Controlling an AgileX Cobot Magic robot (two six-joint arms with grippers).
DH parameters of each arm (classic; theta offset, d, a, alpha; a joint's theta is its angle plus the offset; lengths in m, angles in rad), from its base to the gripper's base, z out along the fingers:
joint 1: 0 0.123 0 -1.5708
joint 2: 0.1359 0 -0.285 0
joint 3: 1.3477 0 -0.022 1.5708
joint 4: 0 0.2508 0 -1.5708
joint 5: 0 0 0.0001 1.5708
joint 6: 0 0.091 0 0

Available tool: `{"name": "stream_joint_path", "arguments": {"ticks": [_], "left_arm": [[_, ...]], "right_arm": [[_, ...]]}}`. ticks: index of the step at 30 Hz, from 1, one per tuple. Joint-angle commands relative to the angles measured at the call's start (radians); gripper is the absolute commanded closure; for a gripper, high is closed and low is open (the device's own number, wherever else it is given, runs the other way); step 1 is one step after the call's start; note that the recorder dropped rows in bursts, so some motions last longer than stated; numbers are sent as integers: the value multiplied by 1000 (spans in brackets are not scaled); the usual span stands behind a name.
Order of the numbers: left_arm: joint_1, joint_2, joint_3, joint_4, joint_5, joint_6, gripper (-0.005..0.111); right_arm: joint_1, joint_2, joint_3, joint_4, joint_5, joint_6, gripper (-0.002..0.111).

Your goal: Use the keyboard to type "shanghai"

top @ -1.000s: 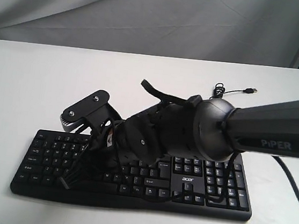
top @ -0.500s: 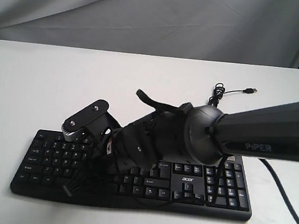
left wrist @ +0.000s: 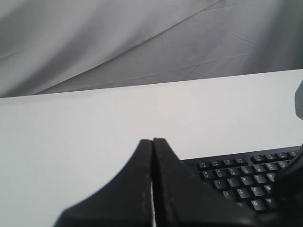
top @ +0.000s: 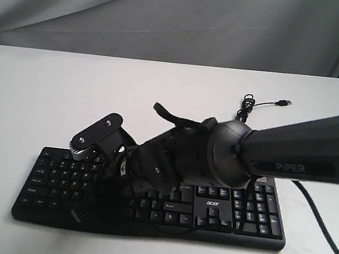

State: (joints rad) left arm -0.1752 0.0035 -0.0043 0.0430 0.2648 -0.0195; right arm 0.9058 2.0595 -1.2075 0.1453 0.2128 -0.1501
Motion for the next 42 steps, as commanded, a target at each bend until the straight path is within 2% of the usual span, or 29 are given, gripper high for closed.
{"name": "stream_joint_path", "arguments": {"ticks": [1, 6, 10, 15, 31, 42], "left_arm": [[-4, -3, 4, 5, -6, -3, 107], [-4, -3, 4, 5, -6, -3, 107], [-4, -3, 4, 5, -6, -3, 107], [-4, -3, 4, 5, -6, -3, 107], [-4, -3, 4, 5, -6, -3, 107], [-4, -3, 4, 5, -6, -3, 107]], "right_arm": [[0, -34, -16, -16, 54, -3, 108], [29, -18, -178, -13, 159, -29, 108], [73, 94, -327, 13, 218, -55, 108], [77, 156, -412, 32, 236, -61, 108], [94, 181, -418, 11, 144, -84, 108], [92, 198, -418, -5, 142, -84, 108]]}}
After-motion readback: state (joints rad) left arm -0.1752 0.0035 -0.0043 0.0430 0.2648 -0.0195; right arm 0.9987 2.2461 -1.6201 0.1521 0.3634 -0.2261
